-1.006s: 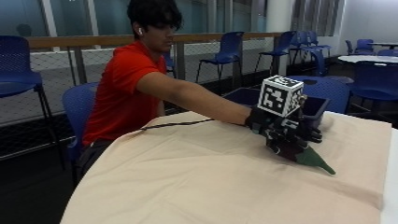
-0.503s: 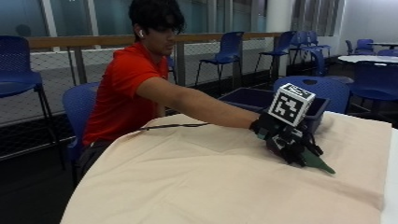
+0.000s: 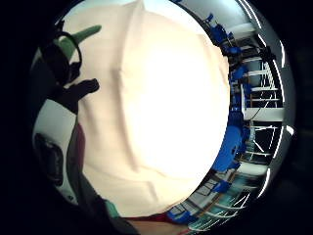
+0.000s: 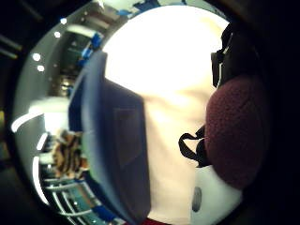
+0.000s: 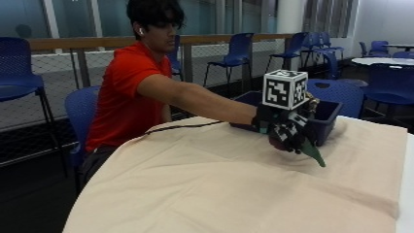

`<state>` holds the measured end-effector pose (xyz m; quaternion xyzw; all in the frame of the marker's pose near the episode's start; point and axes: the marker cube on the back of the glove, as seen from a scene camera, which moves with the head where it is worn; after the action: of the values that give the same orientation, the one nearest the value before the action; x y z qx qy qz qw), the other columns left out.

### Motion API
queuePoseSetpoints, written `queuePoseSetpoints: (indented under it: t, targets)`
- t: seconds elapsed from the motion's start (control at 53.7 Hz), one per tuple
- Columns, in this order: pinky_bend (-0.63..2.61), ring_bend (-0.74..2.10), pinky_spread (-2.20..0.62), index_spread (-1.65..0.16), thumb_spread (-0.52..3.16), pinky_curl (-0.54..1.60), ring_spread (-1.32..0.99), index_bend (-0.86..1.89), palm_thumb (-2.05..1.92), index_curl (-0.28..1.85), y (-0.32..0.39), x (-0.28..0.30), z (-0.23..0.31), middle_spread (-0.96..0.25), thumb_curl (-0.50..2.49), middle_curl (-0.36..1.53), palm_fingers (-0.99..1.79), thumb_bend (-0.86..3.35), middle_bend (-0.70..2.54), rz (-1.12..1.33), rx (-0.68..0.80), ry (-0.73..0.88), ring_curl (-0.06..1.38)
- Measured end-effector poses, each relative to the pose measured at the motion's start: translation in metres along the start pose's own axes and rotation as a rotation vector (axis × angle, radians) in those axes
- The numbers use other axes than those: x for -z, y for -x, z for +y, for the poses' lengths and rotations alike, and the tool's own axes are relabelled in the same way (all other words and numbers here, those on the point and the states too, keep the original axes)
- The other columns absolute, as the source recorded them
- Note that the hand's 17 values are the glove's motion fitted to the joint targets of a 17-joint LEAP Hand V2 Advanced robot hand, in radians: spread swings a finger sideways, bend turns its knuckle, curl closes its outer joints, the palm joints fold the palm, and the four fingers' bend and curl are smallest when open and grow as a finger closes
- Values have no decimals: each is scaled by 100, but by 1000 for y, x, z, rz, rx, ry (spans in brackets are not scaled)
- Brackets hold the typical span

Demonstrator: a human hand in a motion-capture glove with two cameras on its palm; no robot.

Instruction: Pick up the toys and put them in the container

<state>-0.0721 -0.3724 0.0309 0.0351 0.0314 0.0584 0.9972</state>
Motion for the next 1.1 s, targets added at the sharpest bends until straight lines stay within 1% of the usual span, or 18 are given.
queuePoseSetpoints:
  t: [0.075,0.168,0.335,0.503,0.689,0.727,0.801,0.838,0.857,0.894,0.932,0.969,1.006,1.025,1.062,1.099]
  targets:
    - [110,89,-44,-35,105,31,-41,56,62,51,-12,27,8,-24,58,20,75,20,34,-13,-22,-6,37]
    - [107,87,-45,-35,98,31,-45,56,64,55,-17,52,18,-27,63,22,76,19,34,-24,-31,-23,37]
    - [103,85,-46,-37,88,33,-50,53,65,61,1,103,51,-32,70,25,78,16,33,-50,27,-58,37]
    - [99,82,-47,-38,82,33,-51,50,65,67,60,134,91,-35,77,28,81,14,35,-28,188,-80,38]
    - [95,79,-47,-39,77,35,-52,48,64,74,136,136,131,-37,83,32,83,11,37,12,434,-87,39]
    - [95,78,-47,-39,77,35,-52,48,62,76,150,135,137,-37,84,33,82,9,36,8,439,-89,39]
    - [96,76,-46,-40,78,36,-50,45,58,79,174,136,145,-36,85,33,75,6,30,-49,375,-72,40]
    - [98,76,-46,-41,80,37,-49,43,56,81,180,135,148,-35,85,33,73,4,28,-45,371,-67,40]
    - [102,78,-46,-41,83,38,-46,37,53,80,182,134,150,-33,85,31,68,2,22,-35,379,-65,40]
    - [105,79,-46,-41,85,38,-45,33,52,82,183,130,153,-32,85,31,67,2,19,7,418,-56,41]
    - [113,75,-42,-41,92,41,-38,24,47,81,182,127,157,-27,83,28,42,-1,9,44,469,-41,40]
    - [113,67,-36,-41,99,43,-30,28,37,82,183,126,160,-22,78,27,19,-6,8,26,492,-16,40]
    - [121,58,-29,-41,105,46,-23,24,29,80,185,125,163,-18,74,26,4,-7,9,-26,490,13,39]
    - [128,49,-24,-41,107,47,-19,15,24,76,185,126,164,-15,70,25,-16,-9,7,-54,478,26,36]
    - [134,38,-17,-41,109,47,-12,9,14,70,186,127,165,-12,65,24,-27,-11,8,-100,446,45,32]
    - [138,30,-12,-40,110,46,-8,6,6,64,182,127,164,-9,61,22,-32,-10,7,-107,417,50,28]
